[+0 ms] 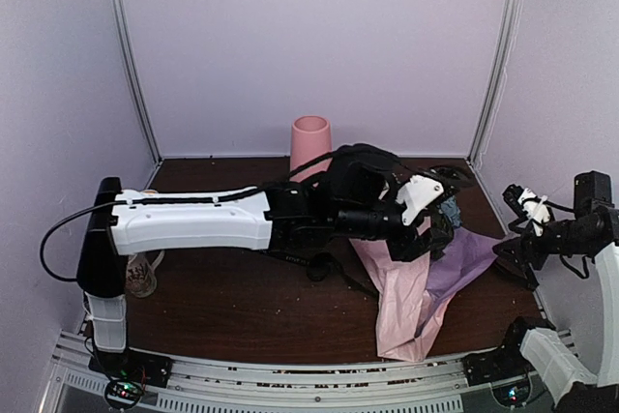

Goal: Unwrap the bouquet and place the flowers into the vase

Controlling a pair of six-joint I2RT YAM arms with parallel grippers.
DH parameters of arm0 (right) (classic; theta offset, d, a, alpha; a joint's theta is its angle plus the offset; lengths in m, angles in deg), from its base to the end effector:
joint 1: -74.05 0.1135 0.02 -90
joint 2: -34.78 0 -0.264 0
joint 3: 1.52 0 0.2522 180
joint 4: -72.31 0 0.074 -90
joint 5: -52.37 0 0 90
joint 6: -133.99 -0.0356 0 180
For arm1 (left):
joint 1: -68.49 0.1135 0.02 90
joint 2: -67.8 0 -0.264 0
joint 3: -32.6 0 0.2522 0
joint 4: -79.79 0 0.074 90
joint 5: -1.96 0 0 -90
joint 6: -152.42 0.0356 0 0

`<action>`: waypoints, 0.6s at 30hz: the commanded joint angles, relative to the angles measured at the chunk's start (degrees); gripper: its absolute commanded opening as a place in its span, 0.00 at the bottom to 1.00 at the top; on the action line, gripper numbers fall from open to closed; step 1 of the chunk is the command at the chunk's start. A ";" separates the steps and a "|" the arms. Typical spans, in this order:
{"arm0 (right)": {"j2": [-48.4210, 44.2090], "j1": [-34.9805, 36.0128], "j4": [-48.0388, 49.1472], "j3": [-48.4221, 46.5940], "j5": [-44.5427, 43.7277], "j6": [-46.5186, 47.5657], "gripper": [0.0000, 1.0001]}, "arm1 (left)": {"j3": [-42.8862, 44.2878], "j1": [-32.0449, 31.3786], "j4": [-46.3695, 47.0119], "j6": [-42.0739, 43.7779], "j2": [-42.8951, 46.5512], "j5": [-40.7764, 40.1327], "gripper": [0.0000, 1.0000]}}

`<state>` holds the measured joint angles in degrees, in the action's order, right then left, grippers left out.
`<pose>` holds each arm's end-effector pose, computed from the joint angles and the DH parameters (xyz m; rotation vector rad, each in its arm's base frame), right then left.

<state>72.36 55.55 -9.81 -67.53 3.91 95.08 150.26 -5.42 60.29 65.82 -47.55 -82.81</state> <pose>0.0949 -0.0069 0.3135 -0.8860 2.0489 0.2754 0.1326 -0.4713 0.3299 1.2865 1.5019 -0.9150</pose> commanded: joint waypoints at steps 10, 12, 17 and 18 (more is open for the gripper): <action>8.97 23.26 -0.40 0.00 -9.69 4.94 0.72 | -16.66 0.57 -2.31 -7.08 5.57 -12.53 0.71; 10.16 26.09 -0.04 0.54 -10.45 5.24 0.72 | -12.75 0.61 -3.77 -11.53 3.19 -21.31 0.71; 13.92 27.82 1.96 3.74 -15.23 7.76 0.71 | -2.85 1.22 -5.00 -20.26 -2.81 -34.84 0.85; 14.90 27.82 1.87 4.45 -16.86 8.73 0.70 | -1.38 1.22 -4.50 -20.72 -3.50 -33.60 0.88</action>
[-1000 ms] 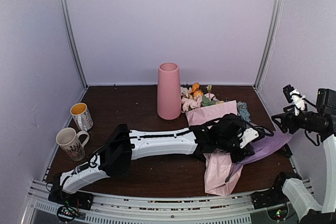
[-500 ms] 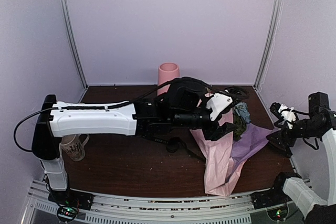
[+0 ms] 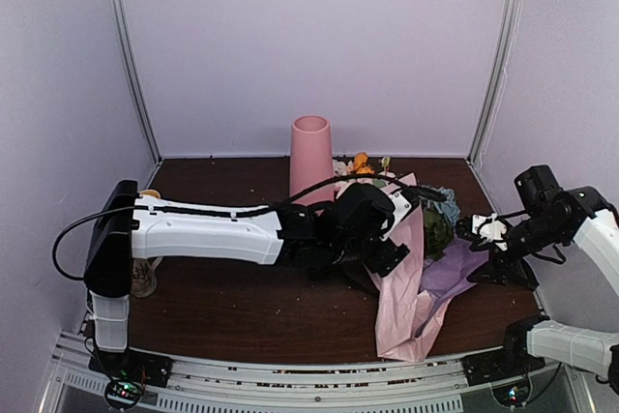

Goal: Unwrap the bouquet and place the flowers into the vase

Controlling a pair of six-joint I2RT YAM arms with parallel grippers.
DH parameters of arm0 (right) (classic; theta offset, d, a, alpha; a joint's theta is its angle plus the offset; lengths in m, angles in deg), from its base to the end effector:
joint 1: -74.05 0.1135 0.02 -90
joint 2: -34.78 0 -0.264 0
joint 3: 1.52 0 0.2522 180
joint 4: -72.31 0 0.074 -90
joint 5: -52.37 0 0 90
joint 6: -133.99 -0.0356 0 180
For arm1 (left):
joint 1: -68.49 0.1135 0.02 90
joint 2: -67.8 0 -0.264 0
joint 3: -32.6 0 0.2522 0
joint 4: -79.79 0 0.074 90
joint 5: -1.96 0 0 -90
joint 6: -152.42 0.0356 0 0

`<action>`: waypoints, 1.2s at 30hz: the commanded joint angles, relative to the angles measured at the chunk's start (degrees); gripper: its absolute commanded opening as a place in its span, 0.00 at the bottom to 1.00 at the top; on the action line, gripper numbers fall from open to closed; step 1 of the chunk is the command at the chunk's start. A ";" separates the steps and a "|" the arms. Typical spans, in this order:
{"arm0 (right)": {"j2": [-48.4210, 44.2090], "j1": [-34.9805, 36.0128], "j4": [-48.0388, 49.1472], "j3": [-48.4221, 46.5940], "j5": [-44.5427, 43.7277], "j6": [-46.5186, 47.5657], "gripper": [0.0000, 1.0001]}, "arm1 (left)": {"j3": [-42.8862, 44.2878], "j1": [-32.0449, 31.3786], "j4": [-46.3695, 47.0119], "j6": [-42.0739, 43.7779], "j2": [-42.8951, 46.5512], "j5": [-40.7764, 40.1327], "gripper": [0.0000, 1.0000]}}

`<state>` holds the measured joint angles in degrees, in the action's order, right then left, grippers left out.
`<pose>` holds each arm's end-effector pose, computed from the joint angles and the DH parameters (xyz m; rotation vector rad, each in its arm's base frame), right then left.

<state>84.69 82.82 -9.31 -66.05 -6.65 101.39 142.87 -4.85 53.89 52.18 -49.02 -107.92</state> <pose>0.1305 0.0387 0.2829 -1.4996 2.0406 0.4267 0.1493 -0.4567 0.2627 0.9400 1.9229 -0.5013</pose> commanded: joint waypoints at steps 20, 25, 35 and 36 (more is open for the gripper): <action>12.57 -8.73 16.02 14.14 -20.91 6.81 0.63 | 18.46 -0.05 -20.73 -19.32 -8.62 -16.30 0.75; 14.86 -10.04 18.76 13.78 -21.78 5.31 0.62 | 4.02 -0.05 -14.77 -20.67 0.00 -16.68 0.50; 21.45 -14.29 8.97 4.54 -17.89 5.91 0.57 | -4.30 1.54 -16.83 -21.79 3.95 -22.49 0.00; 20.81 -14.31 7.55 3.86 -17.81 6.33 0.57 | -5.49 1.72 -16.92 -22.14 4.29 -22.27 0.00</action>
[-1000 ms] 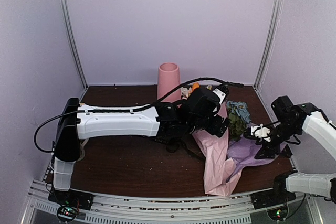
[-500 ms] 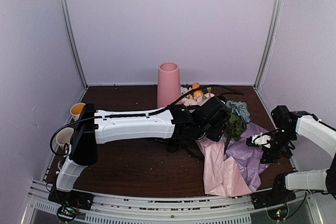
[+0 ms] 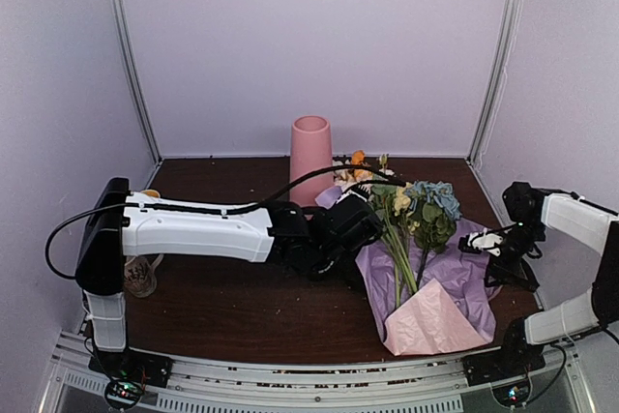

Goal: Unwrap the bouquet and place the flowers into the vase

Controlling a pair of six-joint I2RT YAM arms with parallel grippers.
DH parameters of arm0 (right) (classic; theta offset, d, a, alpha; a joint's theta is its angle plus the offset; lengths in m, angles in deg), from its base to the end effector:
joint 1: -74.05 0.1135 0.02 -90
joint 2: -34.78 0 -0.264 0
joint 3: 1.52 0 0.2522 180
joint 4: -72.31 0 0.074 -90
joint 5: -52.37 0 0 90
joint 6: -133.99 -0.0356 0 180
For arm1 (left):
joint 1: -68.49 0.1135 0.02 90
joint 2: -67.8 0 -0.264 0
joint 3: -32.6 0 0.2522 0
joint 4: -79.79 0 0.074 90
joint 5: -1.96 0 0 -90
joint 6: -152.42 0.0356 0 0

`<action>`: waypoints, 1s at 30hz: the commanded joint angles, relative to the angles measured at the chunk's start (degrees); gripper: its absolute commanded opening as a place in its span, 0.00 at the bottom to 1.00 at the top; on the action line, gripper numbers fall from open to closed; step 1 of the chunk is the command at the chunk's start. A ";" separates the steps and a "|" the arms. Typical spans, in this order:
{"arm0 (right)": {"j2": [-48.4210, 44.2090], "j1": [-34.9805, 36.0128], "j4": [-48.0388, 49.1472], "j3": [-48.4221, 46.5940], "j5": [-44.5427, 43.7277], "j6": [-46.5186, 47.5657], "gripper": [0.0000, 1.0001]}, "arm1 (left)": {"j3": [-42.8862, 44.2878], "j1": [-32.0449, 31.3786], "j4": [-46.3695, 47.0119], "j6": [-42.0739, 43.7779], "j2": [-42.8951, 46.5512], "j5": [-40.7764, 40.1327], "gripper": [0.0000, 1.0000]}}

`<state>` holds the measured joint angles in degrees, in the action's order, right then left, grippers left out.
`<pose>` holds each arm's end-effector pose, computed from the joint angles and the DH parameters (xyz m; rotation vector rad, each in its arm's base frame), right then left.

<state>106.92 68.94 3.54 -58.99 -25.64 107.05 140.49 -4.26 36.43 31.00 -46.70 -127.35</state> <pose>0.1953 -0.0100 0.1928 -1.4327 2.5509 0.1605 0.1536 -0.4186 0.2469 0.5064 2.1501 -0.1487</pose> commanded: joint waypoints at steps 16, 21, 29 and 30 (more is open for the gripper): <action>-6.29 -1.61 -7.55 -4.29 -4.78 -3.78 0.57 | -23.77 2.19 -3.76 -8.93 6.75 -1.36 0.00; -6.74 -5.99 -7.74 -5.19 -4.63 -3.75 0.57 | -27.73 3.70 -5.13 -9.15 6.91 -3.18 0.00; -10.23 -5.53 -13.93 -9.09 5.82 -3.88 0.59 | -36.45 4.71 -1.74 -2.78 14.30 -4.48 0.00; -10.86 -4.51 -14.73 -9.96 7.79 -4.42 0.60 | -37.11 4.69 -1.36 -2.00 15.65 -4.56 0.05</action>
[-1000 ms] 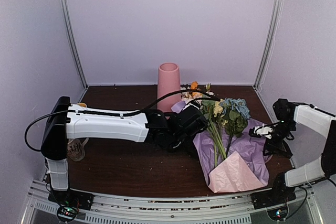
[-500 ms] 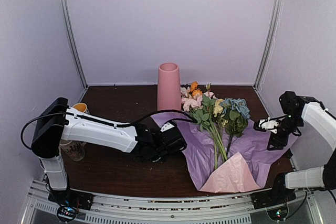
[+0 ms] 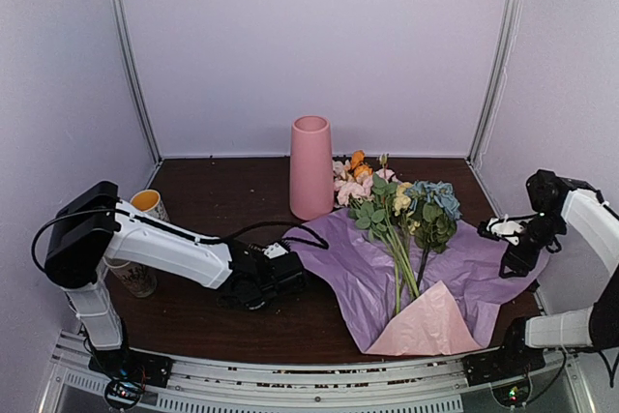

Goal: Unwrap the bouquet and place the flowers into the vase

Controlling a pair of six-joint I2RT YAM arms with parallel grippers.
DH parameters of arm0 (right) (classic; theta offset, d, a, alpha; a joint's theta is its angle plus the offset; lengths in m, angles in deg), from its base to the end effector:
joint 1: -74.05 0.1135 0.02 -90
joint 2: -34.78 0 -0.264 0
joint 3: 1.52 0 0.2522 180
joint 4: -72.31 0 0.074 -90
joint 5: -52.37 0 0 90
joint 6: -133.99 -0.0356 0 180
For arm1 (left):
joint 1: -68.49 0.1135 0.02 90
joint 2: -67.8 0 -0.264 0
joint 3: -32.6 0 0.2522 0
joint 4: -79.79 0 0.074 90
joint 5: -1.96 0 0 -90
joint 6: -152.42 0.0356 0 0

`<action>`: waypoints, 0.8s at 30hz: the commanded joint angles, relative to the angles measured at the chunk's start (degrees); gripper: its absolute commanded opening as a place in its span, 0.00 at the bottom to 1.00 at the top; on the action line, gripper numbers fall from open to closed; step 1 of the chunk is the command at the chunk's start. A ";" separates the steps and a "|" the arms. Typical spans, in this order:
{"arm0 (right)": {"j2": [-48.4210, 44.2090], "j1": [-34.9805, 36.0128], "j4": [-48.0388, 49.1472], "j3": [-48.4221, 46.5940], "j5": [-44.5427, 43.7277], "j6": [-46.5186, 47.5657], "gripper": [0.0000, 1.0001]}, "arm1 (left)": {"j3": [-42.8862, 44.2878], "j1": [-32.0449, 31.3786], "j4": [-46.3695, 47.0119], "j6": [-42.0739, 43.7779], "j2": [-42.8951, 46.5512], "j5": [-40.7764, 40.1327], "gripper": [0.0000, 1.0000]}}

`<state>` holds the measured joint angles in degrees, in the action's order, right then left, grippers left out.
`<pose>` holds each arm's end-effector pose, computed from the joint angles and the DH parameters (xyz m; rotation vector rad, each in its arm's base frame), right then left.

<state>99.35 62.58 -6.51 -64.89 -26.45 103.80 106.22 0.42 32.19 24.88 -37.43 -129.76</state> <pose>0.1755 -0.0286 0.2394 -1.2041 2.6227 0.0827 0.1426 -0.2907 0.1372 0.5547 2.3641 0.3765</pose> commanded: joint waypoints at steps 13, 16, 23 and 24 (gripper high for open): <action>-3.05 29.33 -11.85 -9.37 18.50 -6.28 0.72 | -9.01 -0.15 13.20 15.92 32.98 14.96 0.85; -0.19 33.60 -11.00 -7.34 17.36 -7.78 0.72 | -3.57 0.21 12.22 12.39 31.12 16.68 0.89; 4.84 39.33 -5.45 -4.64 12.79 -11.78 0.70 | 9.46 4.17 3.15 -2.00 19.95 26.71 0.90; 5.57 39.37 -4.54 -4.97 12.81 -12.13 0.70 | 9.15 4.18 4.15 -2.56 20.05 26.70 0.90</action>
<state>103.16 100.92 -14.57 -69.83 -11.41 94.68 114.33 3.78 38.76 29.23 -15.71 -108.47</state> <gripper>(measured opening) 0.703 0.901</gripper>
